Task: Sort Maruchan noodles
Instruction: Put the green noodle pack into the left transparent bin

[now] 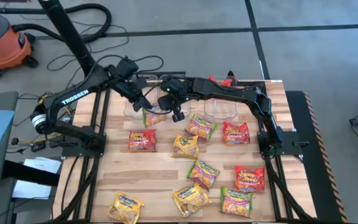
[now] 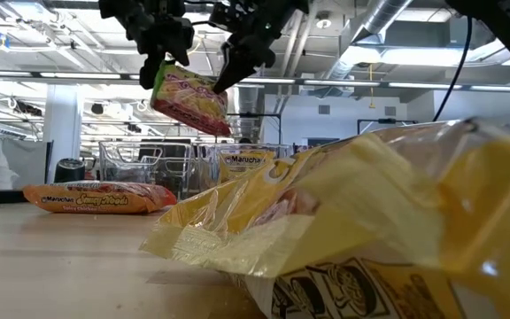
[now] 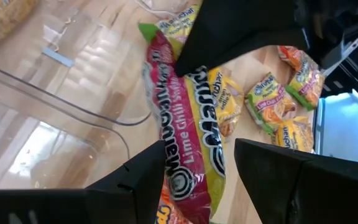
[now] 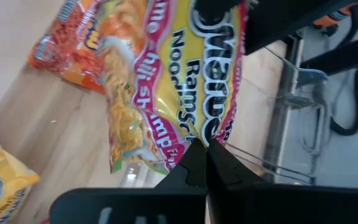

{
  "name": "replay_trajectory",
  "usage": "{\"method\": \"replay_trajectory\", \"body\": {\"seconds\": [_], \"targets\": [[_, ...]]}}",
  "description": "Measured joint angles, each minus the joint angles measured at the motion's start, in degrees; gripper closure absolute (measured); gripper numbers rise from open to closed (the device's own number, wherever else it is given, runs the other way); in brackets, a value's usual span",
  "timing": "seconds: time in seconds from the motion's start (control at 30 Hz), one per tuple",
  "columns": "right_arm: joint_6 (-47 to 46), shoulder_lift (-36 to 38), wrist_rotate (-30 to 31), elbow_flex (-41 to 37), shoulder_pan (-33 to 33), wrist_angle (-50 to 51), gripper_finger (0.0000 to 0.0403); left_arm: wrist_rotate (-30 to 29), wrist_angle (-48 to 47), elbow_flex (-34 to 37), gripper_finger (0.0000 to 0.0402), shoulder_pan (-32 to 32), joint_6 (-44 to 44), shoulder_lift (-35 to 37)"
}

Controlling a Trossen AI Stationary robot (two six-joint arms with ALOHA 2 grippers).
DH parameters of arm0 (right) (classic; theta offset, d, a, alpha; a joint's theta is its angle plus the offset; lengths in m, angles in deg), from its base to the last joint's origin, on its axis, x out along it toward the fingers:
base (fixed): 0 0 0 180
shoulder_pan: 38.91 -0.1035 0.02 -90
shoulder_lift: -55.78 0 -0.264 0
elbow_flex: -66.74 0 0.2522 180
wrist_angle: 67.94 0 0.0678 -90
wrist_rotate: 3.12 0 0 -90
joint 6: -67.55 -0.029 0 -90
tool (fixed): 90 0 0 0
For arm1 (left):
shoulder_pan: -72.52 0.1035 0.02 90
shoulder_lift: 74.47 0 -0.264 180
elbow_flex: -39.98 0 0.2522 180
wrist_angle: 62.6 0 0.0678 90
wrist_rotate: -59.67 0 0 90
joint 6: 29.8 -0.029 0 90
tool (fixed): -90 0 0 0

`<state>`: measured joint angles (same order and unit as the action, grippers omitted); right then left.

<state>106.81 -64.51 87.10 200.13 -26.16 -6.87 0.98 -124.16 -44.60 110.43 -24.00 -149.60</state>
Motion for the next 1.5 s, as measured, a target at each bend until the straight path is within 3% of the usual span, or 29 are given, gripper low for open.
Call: {"method": "replay_trajectory", "body": {"seconds": [0.27,0.53,0.8,0.9,1.2,1.5], "targets": [[-1.7,0.0,2.7,0.0,-0.5,-0.4,0.0396,-0.2,-1.6,0.0,0.0219,-1.7,-0.5,0.0],[-3.4,-0.1,2.9,4.3,-1.8,1.5,0.0398,-5.5,-2.6,0.0,0.0219,-2.3,-0.6,0.0],[-4.2,-0.1,2.9,5.2,-2.4,1.4,0.0398,-1.1,-1.8,0.1,0.0222,-2.1,-3.2,0.0],[-4.3,-0.1,3.7,5.2,-2.4,1.4,0.0398,-1.4,-1.8,0.1,0.0243,-2.1,-4.8,0.0],[-4.1,-0.1,5.1,5.2,-2.2,2.2,0.0382,-4.1,-1.4,0.1,0.0361,-2.1,-10.7,0.0],[-3.3,0.0,8.5,5.2,-1.7,1.9,0.0316,-14.0,-2.3,0.1,0.0381,-2.1,-17.5,0.0]]}}
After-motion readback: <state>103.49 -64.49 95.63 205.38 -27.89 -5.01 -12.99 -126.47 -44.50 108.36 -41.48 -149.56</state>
